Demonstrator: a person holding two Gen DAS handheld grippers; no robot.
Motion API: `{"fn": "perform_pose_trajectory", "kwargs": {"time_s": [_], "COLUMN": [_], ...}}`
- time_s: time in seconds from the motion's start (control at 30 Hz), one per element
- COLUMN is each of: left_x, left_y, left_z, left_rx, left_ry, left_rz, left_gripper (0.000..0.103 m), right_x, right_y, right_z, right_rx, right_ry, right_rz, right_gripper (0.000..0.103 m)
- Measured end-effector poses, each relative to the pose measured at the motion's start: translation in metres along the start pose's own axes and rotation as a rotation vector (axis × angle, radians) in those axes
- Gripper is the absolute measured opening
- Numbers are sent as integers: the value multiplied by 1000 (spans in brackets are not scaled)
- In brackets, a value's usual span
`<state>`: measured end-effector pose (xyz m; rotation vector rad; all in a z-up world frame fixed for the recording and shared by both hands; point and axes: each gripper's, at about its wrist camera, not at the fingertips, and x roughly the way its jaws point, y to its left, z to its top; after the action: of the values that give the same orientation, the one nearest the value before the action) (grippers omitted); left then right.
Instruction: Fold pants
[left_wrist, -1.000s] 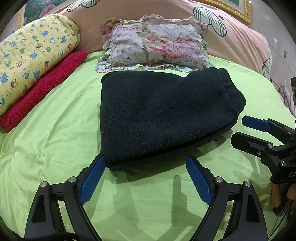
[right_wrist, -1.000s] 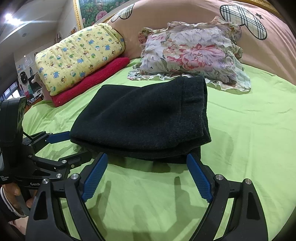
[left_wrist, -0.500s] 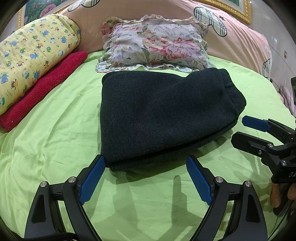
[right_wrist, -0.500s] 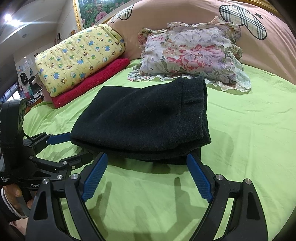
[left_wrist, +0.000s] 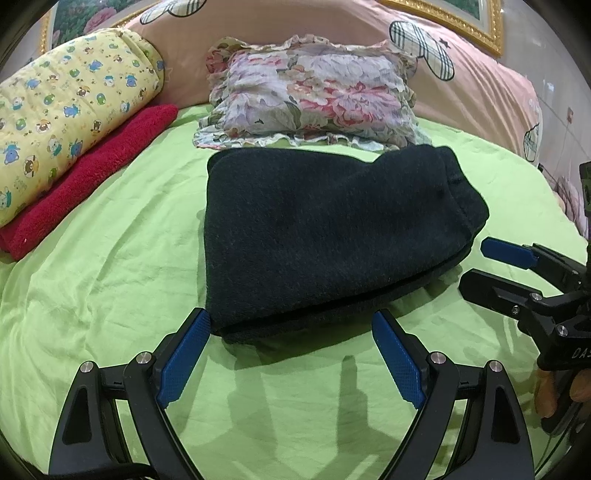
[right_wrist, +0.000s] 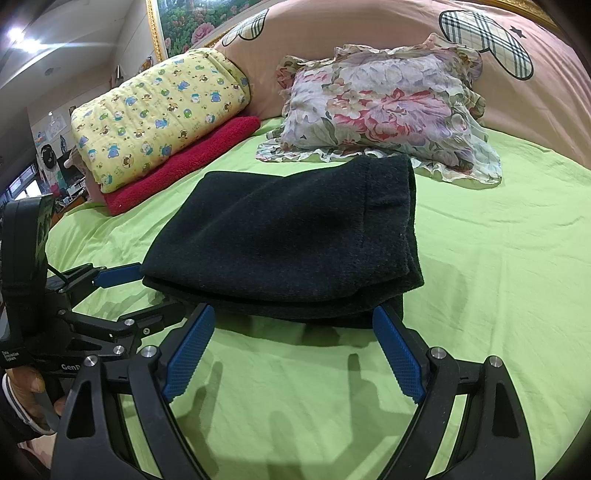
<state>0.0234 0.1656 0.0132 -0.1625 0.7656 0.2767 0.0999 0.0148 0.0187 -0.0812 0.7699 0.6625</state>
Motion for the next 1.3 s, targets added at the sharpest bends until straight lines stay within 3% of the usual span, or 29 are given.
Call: {"fn": "perform_pose_trajectory", "kwargs": {"time_s": [1.3], "left_x": [-11], "left_y": [4], "left_z": [13], "left_rx": [-20], "left_ry": [-52], "left_rz": [7], "left_gripper": [90], "right_x": [-10], "right_y": [4], "right_z": [11], "right_rx": [2], "right_ry": [-45], "right_rz": [-1], "right_gripper": [88]}}
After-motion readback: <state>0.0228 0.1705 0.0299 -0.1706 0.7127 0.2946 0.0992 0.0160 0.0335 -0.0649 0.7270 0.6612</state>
